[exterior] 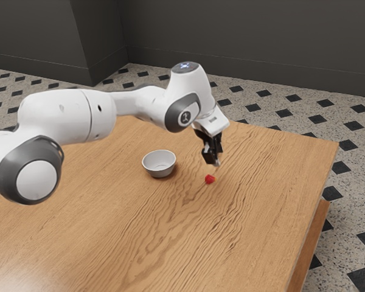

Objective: Take strawberry from the bowl

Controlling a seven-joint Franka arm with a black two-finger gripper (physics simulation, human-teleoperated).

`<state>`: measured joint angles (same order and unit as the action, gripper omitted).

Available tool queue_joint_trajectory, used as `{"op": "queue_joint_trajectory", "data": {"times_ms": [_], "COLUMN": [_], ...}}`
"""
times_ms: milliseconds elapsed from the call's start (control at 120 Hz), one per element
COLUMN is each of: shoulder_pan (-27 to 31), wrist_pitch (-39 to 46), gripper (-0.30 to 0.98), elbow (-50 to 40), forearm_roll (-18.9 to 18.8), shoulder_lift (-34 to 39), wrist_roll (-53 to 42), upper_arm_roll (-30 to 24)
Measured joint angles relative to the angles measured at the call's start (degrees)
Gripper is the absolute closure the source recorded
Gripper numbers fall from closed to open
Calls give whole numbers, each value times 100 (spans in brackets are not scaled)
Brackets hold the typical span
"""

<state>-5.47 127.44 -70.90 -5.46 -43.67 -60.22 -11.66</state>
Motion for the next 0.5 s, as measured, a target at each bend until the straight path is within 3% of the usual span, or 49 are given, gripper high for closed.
{"op": "queue_joint_trajectory", "data": {"times_ms": [125,233,308,500], "shoulder_pan": [39,643,828,589], "wrist_pitch": [-152,-1679,-2547,-3661], "gripper": [19,12,8,3], "elbow": [-135,-671,-758,-822], "forearm_roll": [31,2,-57,-70], "shoulder_lift": [330,2241,3327,3684], "wrist_roll": [155,1101,1681,2865], "upper_arm_roll": [15,182,572,830]}}
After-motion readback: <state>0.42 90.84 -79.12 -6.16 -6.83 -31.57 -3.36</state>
